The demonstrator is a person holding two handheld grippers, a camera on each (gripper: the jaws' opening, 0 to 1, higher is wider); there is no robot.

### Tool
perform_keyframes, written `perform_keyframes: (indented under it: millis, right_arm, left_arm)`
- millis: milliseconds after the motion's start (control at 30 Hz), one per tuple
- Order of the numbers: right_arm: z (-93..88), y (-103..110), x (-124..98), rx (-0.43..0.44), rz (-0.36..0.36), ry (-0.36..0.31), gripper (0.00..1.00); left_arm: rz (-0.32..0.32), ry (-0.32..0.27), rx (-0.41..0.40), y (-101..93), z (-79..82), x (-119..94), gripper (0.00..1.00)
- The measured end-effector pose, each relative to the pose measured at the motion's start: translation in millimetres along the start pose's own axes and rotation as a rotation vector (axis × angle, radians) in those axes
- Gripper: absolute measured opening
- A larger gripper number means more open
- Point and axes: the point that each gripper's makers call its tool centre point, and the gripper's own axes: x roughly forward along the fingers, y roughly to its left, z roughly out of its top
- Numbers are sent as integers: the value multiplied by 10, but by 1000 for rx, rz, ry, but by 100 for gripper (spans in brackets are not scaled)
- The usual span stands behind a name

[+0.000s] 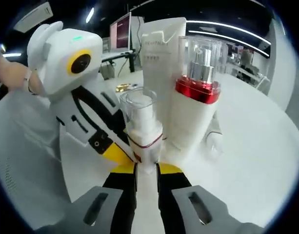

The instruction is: Arrange the skincare products in the storage area until every visible bottle or jar stands upright without overlapping.

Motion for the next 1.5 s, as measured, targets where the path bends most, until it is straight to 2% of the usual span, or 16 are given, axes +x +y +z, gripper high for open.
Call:
perform_keyframes:
  millis: [633,1033,1500]
  right_arm:
    - [-14,-129,12,30,-37,3,12]
    - [-17,-113,8,28,-37,10,12]
    - [15,-137,-101,28,-59,9,14]
  left_arm:
    - [14,3,-6,73,65,98,9]
    - [14,10,-13,74,52,101,9]
    - [33,2,-4,98,53,-116,9]
